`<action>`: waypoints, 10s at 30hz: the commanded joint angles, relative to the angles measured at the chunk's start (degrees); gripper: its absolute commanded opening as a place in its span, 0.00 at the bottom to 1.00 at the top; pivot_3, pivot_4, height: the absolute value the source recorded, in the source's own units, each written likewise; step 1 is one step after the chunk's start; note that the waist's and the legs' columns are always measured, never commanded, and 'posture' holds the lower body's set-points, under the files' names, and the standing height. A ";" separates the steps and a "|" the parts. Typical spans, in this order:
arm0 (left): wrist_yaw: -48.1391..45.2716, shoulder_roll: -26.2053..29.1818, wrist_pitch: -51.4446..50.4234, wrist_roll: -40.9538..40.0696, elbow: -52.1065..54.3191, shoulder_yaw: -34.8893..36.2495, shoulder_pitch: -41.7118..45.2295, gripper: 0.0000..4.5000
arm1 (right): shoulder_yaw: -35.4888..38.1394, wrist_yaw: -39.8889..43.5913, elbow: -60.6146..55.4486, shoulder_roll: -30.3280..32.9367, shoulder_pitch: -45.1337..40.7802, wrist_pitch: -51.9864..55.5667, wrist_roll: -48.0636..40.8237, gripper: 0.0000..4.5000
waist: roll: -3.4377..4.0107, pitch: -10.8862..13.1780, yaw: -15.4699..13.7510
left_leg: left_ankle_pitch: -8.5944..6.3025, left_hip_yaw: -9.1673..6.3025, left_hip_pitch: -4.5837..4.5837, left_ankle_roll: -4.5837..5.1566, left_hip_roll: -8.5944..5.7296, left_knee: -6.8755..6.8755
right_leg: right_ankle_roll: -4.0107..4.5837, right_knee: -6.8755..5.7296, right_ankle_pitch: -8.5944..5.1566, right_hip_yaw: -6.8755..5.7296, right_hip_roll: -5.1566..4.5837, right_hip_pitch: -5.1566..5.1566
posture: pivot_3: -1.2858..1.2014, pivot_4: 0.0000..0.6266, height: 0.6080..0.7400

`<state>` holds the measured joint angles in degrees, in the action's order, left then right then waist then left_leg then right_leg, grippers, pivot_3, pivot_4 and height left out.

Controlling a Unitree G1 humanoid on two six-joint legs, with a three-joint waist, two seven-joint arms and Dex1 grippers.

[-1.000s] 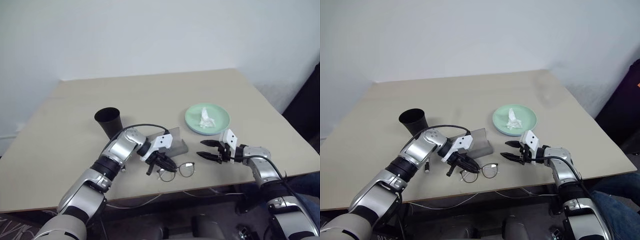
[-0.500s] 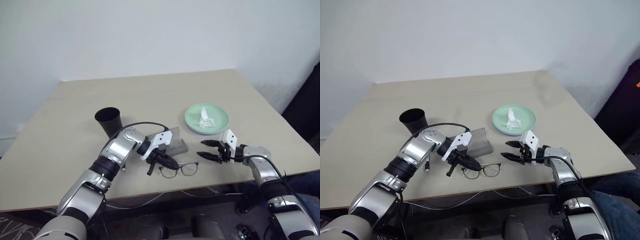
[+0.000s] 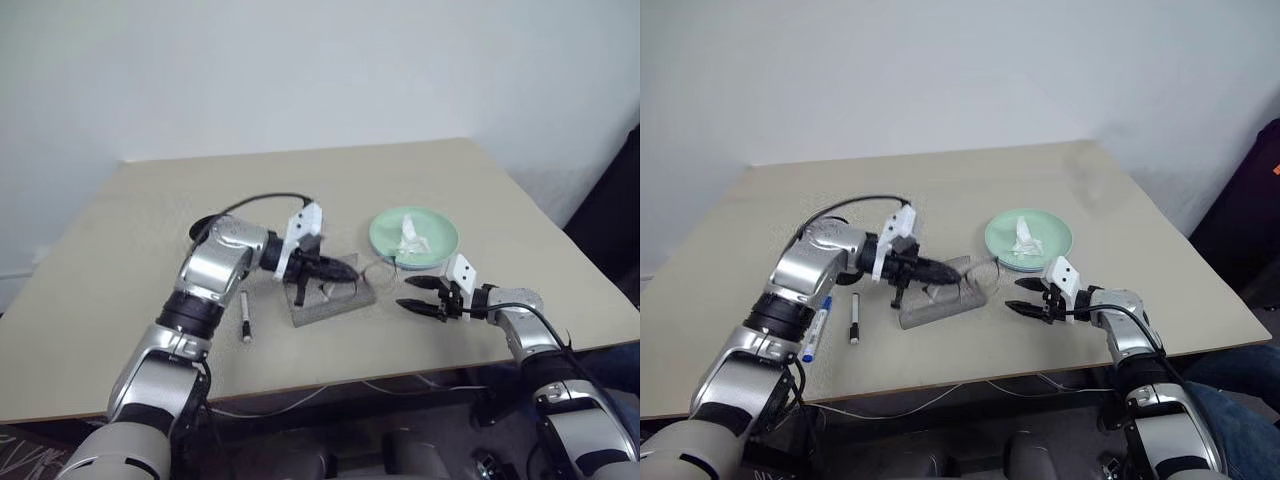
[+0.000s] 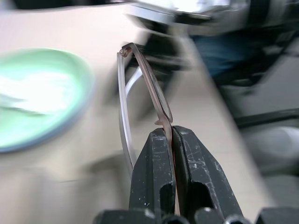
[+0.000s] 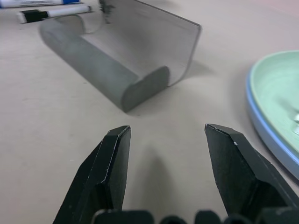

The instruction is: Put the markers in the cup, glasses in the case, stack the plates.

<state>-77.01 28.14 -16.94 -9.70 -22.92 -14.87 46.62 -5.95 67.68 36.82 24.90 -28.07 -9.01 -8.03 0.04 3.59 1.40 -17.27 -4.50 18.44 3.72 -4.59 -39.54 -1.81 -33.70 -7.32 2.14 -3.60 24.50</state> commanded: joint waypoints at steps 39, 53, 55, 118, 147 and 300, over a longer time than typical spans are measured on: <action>-5.62 -0.46 2.20 6.42 -8.06 -2.19 -2.58 0.01 | 0.09 -0.02 -7.78 0.84 3.24 1.24 -0.87 0.61 | -0.06 0.01 -0.02 | -0.16 0.41 -0.03 0.10 0.16 -0.06 | -0.01 0.00 0.00 0.17 0.08 0.04 | 0.52 0.00 1.00; -0.17 -2.54 9.44 8.67 -11.41 -2.51 -2.53 0.42 | -0.16 -0.30 -7.13 0.76 2.97 1.12 -0.77 0.61 | -0.06 0.01 -0.12 | -0.18 0.41 -0.04 0.09 0.17 -0.08 | -0.01 0.01 0.00 0.18 0.07 0.04 | 0.52 0.00 1.00; 0.29 -2.85 9.91 8.12 -11.31 -2.02 -2.18 0.51 | -0.15 -0.28 -7.13 0.80 3.01 1.09 -0.79 0.61 | -0.07 0.01 -0.13 | -0.18 0.41 -0.03 0.09 0.17 -0.08 | -0.01 0.01 0.00 0.18 0.07 0.04 | 0.52 0.00 1.00; 7.44 2.26 11.86 14.39 8.57 -5.67 -14.63 0.00 | -0.49 -0.35 -6.27 -0.07 0.72 0.46 -1.07 0.61 | -0.08 0.01 -0.16 | -0.33 0.59 -0.17 0.18 0.24 -0.11 | -0.07 0.01 0.04 0.23 0.07 -0.01 | 0.52 0.00 1.00; 67.13 -15.77 -24.98 11.73 42.13 17.81 -38.80 0.00 | 0.39 2.68 -6.36 -0.60 -1.76 1.46 -3.94 0.61 | -0.10 0.01 -0.17 | -0.66 0.61 -0.41 -0.23 0.41 -0.07 | -0.07 -0.04 0.05 0.14 0.18 -0.11 | 0.52 0.00 1.00; 63.24 5.66 -37.50 -12.79 35.41 31.57 -47.54 0.28 | -0.86 7.07 -20.71 -0.26 -0.17 12.02 -10.17 0.61 | -0.27 0.13 1.33 | -1.14 1.00 -0.90 -0.84 1.27 0.64 | 0.04 0.13 -0.08 0.06 0.80 0.05 | 0.52 0.00 1.00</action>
<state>-13.69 33.90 -54.35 -23.25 12.31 16.73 -1.16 -7.36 74.83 16.73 24.50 -27.09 4.11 -17.98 -0.23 3.72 2.73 -18.41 -3.50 17.54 2.88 -3.32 -38.90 -1.77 -33.57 -7.40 2.20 -2.80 24.55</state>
